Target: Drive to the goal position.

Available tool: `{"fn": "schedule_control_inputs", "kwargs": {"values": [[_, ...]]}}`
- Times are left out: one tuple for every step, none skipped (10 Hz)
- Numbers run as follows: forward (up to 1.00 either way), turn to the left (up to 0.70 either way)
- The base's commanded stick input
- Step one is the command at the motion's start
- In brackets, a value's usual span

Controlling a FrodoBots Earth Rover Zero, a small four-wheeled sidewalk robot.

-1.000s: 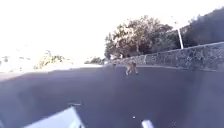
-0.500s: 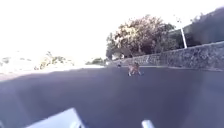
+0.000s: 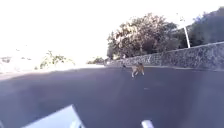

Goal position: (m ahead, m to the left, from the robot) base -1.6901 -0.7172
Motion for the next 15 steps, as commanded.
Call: {"fn": "schedule_control_inputs", "kwargs": {"values": [[0.7, 0.0], [0.7, 0.0], [0.7, 0.0], [0.7, 0.0], [0.7, 0.0], [0.7, 0.0], [0.7, 0.0], [0.7, 0.0], [0.7, 0.0], [0.7, 0.0], [0.7, 0.0], [0.7, 0.0], [0.7, 0.0], [0.7, 0.0], [0.7, 0.0]]}}
